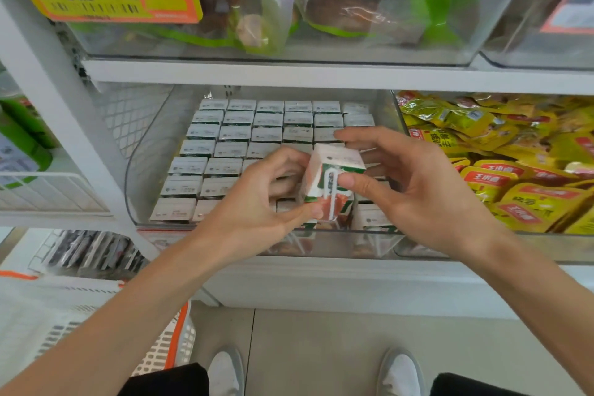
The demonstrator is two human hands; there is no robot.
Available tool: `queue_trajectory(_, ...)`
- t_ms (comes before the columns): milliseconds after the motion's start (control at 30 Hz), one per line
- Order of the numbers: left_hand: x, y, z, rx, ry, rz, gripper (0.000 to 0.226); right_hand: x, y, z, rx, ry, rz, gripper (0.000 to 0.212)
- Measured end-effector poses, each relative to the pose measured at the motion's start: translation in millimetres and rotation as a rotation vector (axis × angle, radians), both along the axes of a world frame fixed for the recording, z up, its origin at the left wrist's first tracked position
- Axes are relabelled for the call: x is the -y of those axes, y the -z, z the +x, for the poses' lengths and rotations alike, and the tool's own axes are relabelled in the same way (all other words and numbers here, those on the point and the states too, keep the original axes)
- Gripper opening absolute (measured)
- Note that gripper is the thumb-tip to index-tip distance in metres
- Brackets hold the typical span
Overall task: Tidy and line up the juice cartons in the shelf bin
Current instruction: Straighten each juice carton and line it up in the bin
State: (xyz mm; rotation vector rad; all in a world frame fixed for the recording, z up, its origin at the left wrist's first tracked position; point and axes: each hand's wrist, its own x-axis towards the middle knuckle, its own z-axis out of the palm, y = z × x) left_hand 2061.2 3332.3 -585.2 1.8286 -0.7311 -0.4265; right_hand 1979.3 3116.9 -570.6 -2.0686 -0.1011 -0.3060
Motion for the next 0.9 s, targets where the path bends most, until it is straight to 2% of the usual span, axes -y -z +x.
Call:
queue_trajectory(67, 4.3, 0.8, -2.0, 0.080, 0.025, 0.020, 0.050, 3.6, 0.6, -4.3, 0.007, -0.011, -0.079, 0.046)
queue_trajectory(233, 12.1, -3.1, -7.3, 0.191, 0.030, 0.048, 0.055, 11.6, -0.2, -9.8, -0.006, -0.014, -0.139, 0.039)
queue_trajectory(433, 19.9, -8.9, -13.2, 0.207, -0.016, 0.007, 0.058, 15.1, -2.8, -14.8, -0.006, -0.026, -0.259, 0.042)
queue_trajectory(600, 17.2, -0.7, -9.0, 0.214, 0.018, 0.138, 0.066, 10.2, 0.5, -15.7, -0.033, -0.012, -0.375, 0.043)
queue_trajectory(733, 15.1, 1.8, -7.3, 0.429, 0.073, 0.324, 0.057, 3.9, 1.8, -17.4, -0.034, -0.050, -0.531, 0.035)
queue_trajectory(900, 12.9, 6.6, -2.4, 0.429, 0.081, 0.323, 0.057, 2.9, -1.3, -14.2, -0.078, -0.093, -0.644, 0.037)
